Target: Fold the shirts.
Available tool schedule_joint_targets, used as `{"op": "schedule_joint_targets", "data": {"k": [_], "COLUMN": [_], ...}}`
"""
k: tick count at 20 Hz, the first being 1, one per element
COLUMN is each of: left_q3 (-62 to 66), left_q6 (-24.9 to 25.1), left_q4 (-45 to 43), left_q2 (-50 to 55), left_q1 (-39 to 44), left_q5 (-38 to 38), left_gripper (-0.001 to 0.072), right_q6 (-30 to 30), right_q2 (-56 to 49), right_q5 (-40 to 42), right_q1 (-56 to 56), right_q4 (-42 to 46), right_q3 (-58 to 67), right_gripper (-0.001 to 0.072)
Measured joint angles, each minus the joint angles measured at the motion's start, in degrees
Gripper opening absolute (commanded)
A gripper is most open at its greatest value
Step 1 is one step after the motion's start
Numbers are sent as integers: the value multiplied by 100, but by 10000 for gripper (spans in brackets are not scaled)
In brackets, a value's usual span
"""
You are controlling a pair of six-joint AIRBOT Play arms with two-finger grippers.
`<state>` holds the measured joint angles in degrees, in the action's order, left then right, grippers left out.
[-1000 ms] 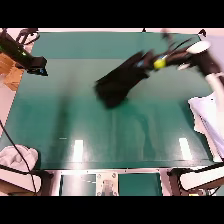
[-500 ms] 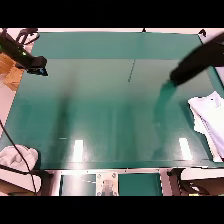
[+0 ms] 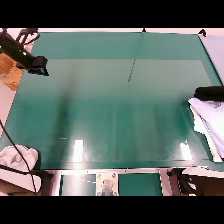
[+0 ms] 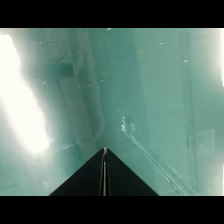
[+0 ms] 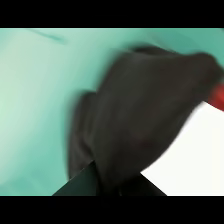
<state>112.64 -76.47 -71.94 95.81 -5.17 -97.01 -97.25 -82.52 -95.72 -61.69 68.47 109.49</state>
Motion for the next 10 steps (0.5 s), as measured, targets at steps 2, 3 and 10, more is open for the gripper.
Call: {"op": "schedule_joint_targets", "data": {"k": [2,3,10], "left_q3": [0,0,0], "left_q6": [0,2,2], "left_q4": [26,39,63], "left_q2": [0,0,0], "left_q1": [0,0,0], "left_q5": [-4,-7,-9], "left_gripper": [24,24,24], "right_q6": [-76,-107,-302], "right_q2": [52,74,116], "right_q5": [-411,-533,-872], "right_q1": [-107,-136,-208], "right_q4": [920,1263,2605], "right_q3": [-208,-345,-1764], "right_gripper": [18,19,558]}}
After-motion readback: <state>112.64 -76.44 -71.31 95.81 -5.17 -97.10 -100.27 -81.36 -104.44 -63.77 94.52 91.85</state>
